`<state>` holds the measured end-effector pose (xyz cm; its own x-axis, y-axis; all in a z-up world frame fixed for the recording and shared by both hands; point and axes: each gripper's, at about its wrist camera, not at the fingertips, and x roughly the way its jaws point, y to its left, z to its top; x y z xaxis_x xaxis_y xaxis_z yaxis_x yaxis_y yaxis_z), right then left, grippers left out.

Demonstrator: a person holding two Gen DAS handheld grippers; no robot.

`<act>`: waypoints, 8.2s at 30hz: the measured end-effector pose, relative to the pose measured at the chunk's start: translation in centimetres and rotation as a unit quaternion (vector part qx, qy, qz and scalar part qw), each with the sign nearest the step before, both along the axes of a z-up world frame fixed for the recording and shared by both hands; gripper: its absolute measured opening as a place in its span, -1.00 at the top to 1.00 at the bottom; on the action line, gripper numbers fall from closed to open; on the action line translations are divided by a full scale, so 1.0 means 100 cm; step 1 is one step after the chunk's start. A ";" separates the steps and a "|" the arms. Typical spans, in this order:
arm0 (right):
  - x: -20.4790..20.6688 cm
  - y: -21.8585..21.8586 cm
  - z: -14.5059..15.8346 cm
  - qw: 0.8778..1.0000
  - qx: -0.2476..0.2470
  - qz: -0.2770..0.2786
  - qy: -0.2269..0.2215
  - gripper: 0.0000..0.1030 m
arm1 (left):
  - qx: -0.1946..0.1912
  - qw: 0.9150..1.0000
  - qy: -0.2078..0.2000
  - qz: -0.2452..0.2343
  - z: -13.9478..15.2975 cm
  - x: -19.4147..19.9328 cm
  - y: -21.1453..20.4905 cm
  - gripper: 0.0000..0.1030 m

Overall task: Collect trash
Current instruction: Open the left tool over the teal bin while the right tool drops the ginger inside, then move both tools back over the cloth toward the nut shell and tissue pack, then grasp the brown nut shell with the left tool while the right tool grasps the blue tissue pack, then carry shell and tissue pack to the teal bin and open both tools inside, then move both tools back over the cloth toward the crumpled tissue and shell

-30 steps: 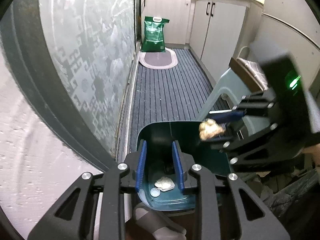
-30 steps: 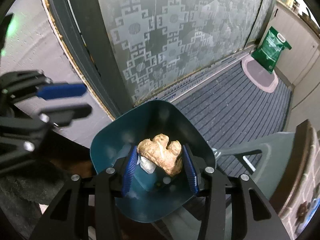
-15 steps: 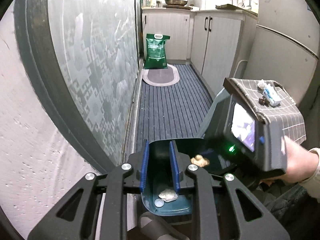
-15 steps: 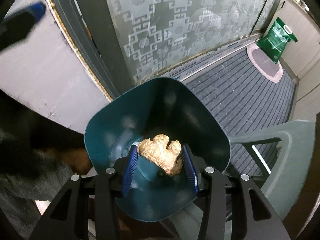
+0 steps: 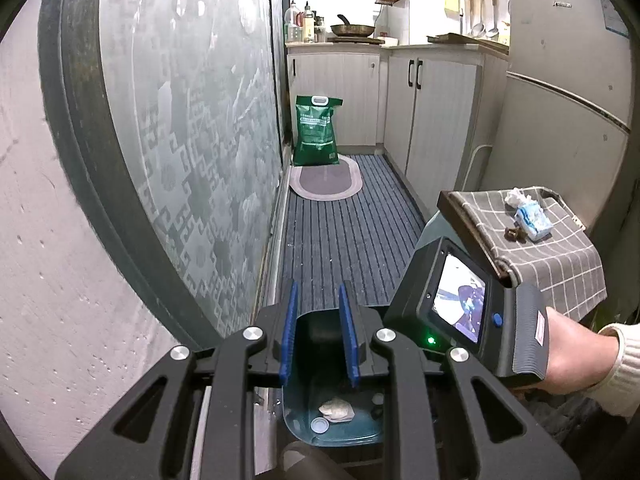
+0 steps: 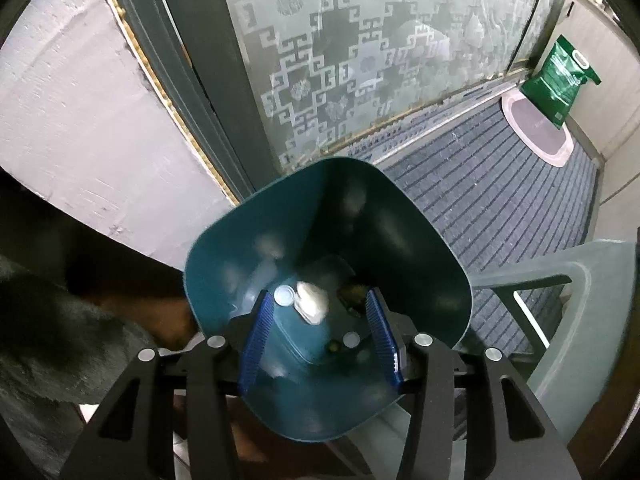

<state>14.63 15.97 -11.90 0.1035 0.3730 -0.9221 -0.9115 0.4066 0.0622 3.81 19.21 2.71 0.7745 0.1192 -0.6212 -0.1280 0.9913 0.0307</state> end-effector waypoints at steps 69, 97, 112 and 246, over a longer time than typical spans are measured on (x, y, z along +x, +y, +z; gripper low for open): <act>0.098 -0.301 0.080 0.946 0.124 -0.273 -0.122 -0.44 | 0.042 0.981 0.077 -0.174 -0.074 0.160 -0.206 0.24; 0.101 -0.281 0.065 0.949 0.121 -0.270 -0.105 -0.77 | -0.015 0.988 0.059 -0.139 -0.058 0.166 -0.188 0.56; 0.114 -0.261 0.066 0.946 0.115 -0.279 -0.118 -0.41 | -0.020 0.989 0.045 -0.136 -0.045 0.148 -0.164 0.56; 0.087 -0.160 0.112 0.962 0.175 -0.191 -0.088 -0.15 | -0.007 0.998 -0.054 -0.038 0.012 0.059 -0.076 0.11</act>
